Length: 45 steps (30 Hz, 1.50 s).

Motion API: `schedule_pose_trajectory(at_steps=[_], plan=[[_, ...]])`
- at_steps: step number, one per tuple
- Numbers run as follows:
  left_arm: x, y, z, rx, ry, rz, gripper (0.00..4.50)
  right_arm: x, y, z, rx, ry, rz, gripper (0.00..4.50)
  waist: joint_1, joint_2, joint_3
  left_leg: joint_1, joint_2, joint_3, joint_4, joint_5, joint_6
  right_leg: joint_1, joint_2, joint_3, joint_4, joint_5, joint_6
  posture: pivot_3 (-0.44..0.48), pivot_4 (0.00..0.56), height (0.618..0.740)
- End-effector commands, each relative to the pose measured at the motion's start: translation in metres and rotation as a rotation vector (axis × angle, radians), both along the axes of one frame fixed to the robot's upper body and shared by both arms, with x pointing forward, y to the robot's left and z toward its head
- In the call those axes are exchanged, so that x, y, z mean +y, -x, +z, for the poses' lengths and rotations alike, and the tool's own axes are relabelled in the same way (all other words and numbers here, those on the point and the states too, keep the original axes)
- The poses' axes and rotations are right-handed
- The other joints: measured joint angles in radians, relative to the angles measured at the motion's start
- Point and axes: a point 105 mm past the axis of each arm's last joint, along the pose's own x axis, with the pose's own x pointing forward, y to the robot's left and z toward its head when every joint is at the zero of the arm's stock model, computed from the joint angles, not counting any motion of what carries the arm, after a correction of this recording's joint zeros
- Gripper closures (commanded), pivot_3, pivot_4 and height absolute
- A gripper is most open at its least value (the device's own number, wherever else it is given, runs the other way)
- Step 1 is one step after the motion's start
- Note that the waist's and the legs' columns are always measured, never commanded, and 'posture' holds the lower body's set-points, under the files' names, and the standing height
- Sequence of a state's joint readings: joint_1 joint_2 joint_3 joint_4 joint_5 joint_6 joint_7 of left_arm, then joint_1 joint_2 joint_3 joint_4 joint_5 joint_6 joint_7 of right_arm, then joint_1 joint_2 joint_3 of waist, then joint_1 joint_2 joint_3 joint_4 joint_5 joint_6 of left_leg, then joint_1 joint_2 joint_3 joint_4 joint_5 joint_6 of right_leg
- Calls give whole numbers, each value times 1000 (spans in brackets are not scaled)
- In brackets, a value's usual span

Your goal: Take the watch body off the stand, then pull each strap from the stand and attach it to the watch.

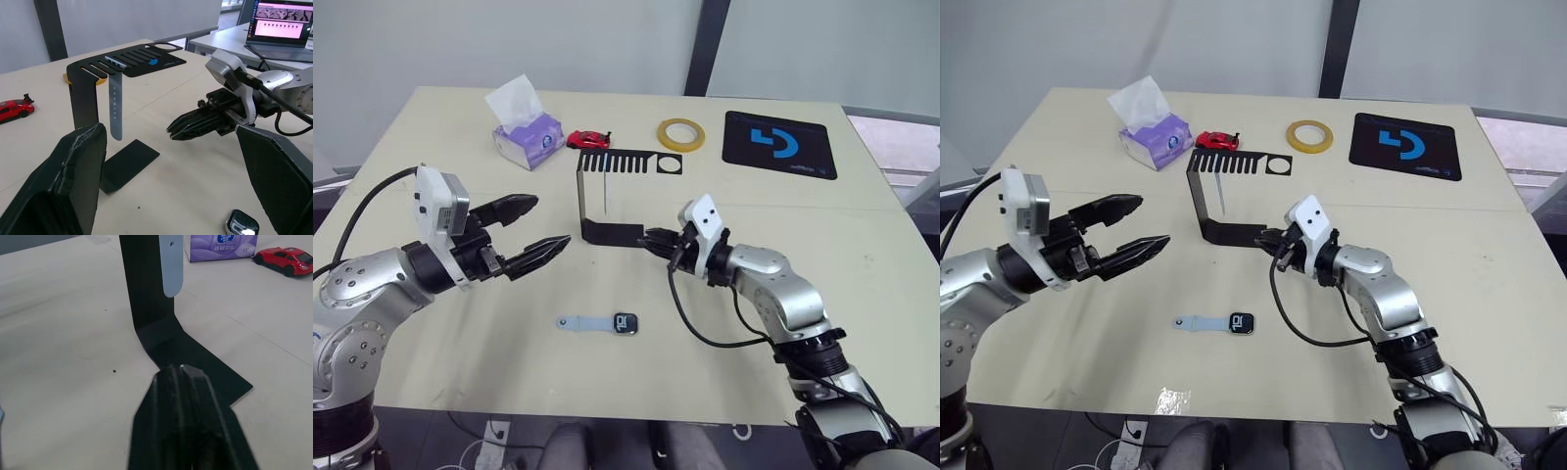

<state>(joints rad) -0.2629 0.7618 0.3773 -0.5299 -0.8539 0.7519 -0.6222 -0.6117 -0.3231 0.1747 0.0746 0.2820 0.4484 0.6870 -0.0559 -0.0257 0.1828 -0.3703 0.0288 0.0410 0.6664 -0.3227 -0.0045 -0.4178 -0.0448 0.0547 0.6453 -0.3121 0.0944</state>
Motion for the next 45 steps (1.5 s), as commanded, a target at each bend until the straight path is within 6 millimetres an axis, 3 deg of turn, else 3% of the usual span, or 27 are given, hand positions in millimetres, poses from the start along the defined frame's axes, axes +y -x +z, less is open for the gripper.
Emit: schedule_pose_trajectory(at_steps=[1,11,22,28,34,45], plan=[[-2,3,10,-50,5,-6,0,7,-13,8,-66,-1,-26,4482,-2,0,0,0,0,0,0,0,0,0,0,0,0,0,0,0,150,738],[-8,3,2,-33,-25,-22,0,23,-43,-9,-76,34,-70,4482,-4,0,0,0,0,0,0,3,-5,0,0,0,1,0,0,0,150,738],[-7,3,-6,-13,-68,-21,0,30,-51,-24,-39,71,-66,4482,-13,0,0,0,0,0,-1,3,-5,0,0,0,1,0,0,0,150,738],[-6,1,-7,-15,-81,-17,0,23,-49,-60,110,167,-85,4482,-24,0,0,0,0,0,-1,3,-5,0,0,0,2,0,0,0,150,738],[-12,2,-11,-24,-94,-6,0,22,-48,-65,138,160,-99,4482,-26,0,0,2,0,0,-1,3,-5,1,0,0,2,0,0,0,150,738],[-46,-13,-29,-65,2,357,0,18,-45,-71,155,176,-104,4482,-23,-1,-1,2,0,-2,-1,1,-1,3,-1,-1,2,0,0,0,150,738]])
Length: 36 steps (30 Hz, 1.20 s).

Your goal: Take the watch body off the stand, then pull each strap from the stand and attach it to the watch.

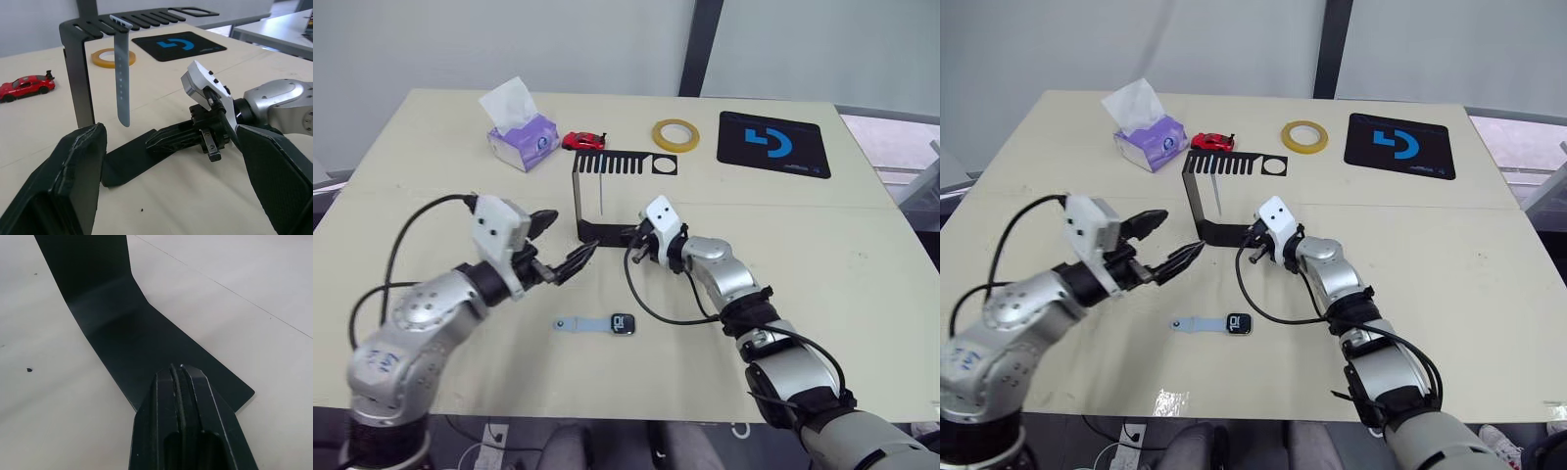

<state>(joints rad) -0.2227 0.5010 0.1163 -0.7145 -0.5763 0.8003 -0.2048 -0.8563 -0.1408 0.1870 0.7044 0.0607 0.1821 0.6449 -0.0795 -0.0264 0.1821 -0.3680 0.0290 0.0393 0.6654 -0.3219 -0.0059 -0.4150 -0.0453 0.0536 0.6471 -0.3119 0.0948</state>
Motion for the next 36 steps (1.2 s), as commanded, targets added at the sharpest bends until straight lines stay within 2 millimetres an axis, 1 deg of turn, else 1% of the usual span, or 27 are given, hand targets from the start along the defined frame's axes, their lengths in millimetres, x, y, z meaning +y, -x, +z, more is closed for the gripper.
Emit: schedule_pose_trajectory(at_steps=[1,4,6,9,10,12,24,34,36], plan=[[-8,2,10,-86,-16,83,0,-10,6,-31,104,53,-31,4482,1,0,0,0,0,0,0,0,0,0,0,0,0,0,0,0,150,738],[-24,-1,5,-84,-15,97,0,-10,9,-32,109,58,-26,4482,4,0,0,1,0,0,0,0,0,1,1,0,-1,0,0,0,150,738],[-30,-5,3,-86,-11,125,0,-10,10,-33,112,64,-23,4482,5,0,0,1,0,0,0,0,0,2,1,0,-1,0,0,0,150,738],[-35,-19,0,-88,18,186,0,-11,10,-33,113,75,-20,4482,11,0,0,1,0,0,0,0,0,2,1,0,-2,0,0,0,150,738],[-38,-22,0,-91,23,193,432,-11,10,-33,114,77,-20,4500,10,0,0,1,0,0,0,0,0,2,1,0,-3,0,0,0,150,738],[-42,-28,0,-93,34,207,803,-11,10,-33,115,81,-18,4500,11,0,0,2,0,0,0,0,0,2,1,0,-3,0,0,0,150,738],[-50,-54,3,-151,39,302,803,-10,11,-33,118,90,-12,4500,20,0,0,3,0,1,0,0,0,2,1,1,-4,0,0,0,150,738],[-59,-65,4,-151,73,314,803,-10,10,-33,111,93,-14,4500,21,0,0,3,0,1,0,0,0,2,1,1,-4,0,0,0,150,738],[-58,-68,5,-156,74,330,803,-10,10,-33,111,93,-16,4500,22,0,0,3,0,1,0,0,0,2,1,1,-4,0,0,0,150,738]])
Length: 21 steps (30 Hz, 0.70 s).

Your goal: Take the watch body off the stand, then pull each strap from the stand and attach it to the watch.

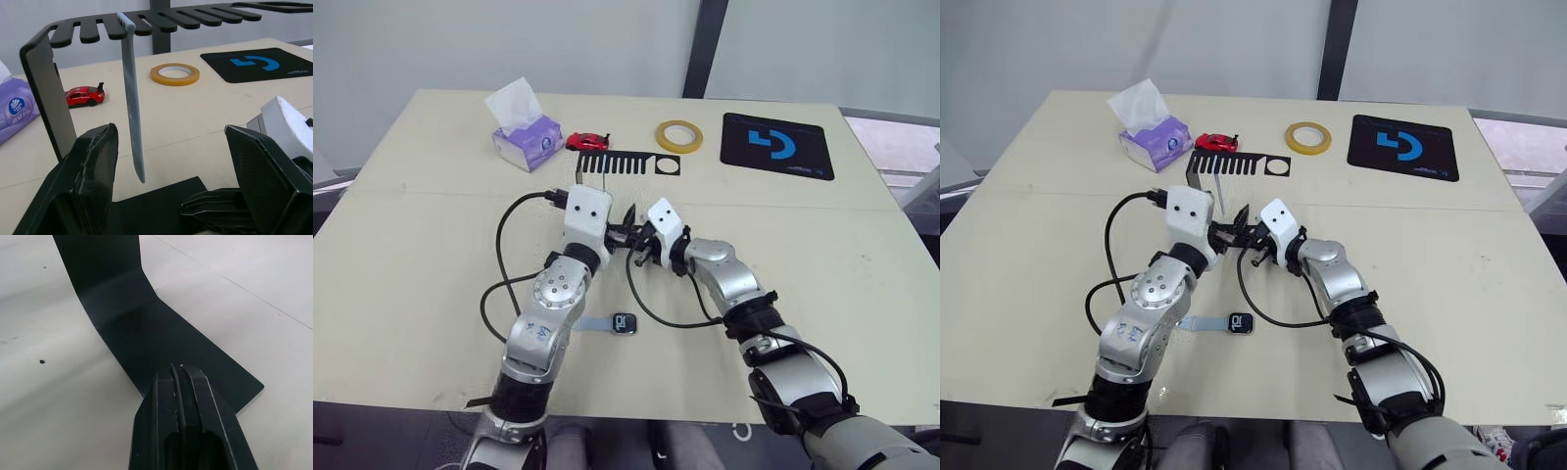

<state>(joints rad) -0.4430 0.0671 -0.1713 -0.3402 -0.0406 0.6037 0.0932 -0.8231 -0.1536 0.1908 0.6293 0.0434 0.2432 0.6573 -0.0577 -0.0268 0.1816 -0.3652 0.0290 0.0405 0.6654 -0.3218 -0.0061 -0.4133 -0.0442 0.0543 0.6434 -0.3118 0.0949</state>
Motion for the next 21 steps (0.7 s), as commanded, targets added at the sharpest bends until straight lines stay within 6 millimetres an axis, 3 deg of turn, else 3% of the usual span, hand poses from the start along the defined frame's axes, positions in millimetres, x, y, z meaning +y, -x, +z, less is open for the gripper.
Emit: schedule_pose_trajectory(at_steps=[1,21], plan=[[1,-1,16,-68,13,21,803,-6,5,-30,94,68,-19,4500,0,0,0,0,0,0,0,0,0,0,0,0,0,0,0,0,150,738],[-1,-19,11,-52,29,76,803,-10,3,-29,95,69,-34,4500,1,0,0,0,0,0,0,0,0,0,0,0,0,0,0,0,150,738]])
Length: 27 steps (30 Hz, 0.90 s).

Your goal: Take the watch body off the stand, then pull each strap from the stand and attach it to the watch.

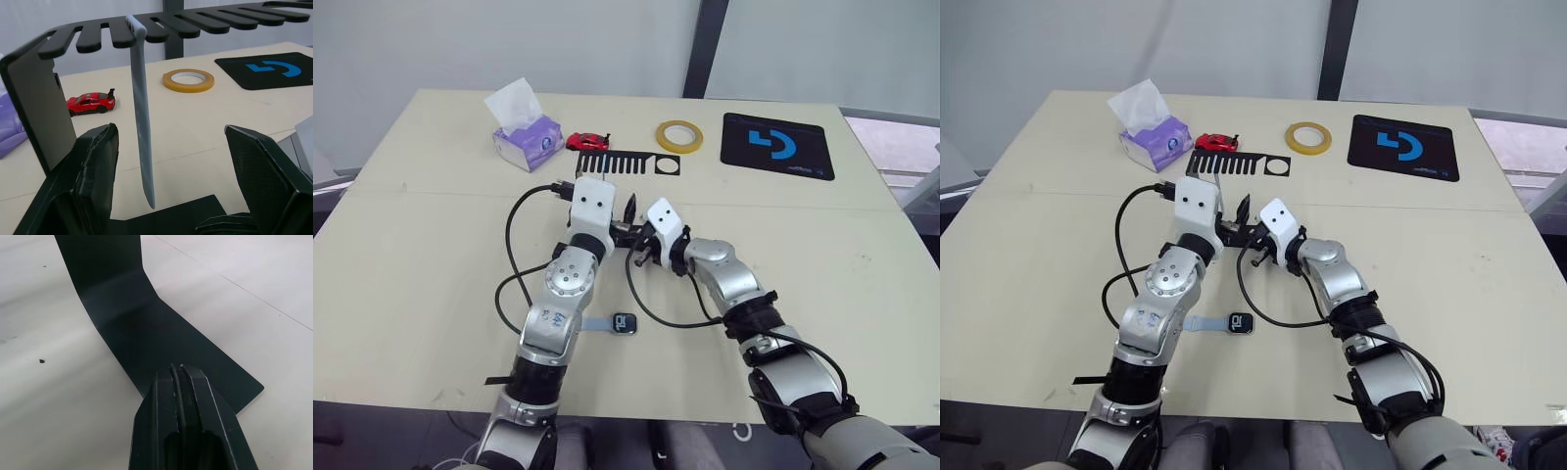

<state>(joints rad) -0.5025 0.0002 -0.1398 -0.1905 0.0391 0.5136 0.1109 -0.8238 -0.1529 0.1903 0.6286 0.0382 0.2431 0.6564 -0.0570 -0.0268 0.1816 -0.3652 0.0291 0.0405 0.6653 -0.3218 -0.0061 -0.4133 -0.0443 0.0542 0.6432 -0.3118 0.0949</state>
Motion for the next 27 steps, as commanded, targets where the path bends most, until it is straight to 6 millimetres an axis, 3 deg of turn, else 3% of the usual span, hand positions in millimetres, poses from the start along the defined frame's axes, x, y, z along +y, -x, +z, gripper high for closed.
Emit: schedule_pose_trajectory(at_steps=[1,24,27], plan=[[1,-1,12,-35,29,15,803,-10,3,-29,98,64,-35,4500,0,0,0,0,0,0,0,0,0,0,0,0,0,0,0,0,150,738],[1,-4,17,-74,7,50,803,-11,4,-31,104,65,-42,4500,0,0,0,0,0,0,-1,0,0,0,0,0,-1,0,0,0,150,738],[2,-5,17,-74,6,58,1631,-11,4,-30,104,64,-42,4500,0,0,0,0,0,0,-1,0,0,0,0,0,-1,0,0,0,150,738]])
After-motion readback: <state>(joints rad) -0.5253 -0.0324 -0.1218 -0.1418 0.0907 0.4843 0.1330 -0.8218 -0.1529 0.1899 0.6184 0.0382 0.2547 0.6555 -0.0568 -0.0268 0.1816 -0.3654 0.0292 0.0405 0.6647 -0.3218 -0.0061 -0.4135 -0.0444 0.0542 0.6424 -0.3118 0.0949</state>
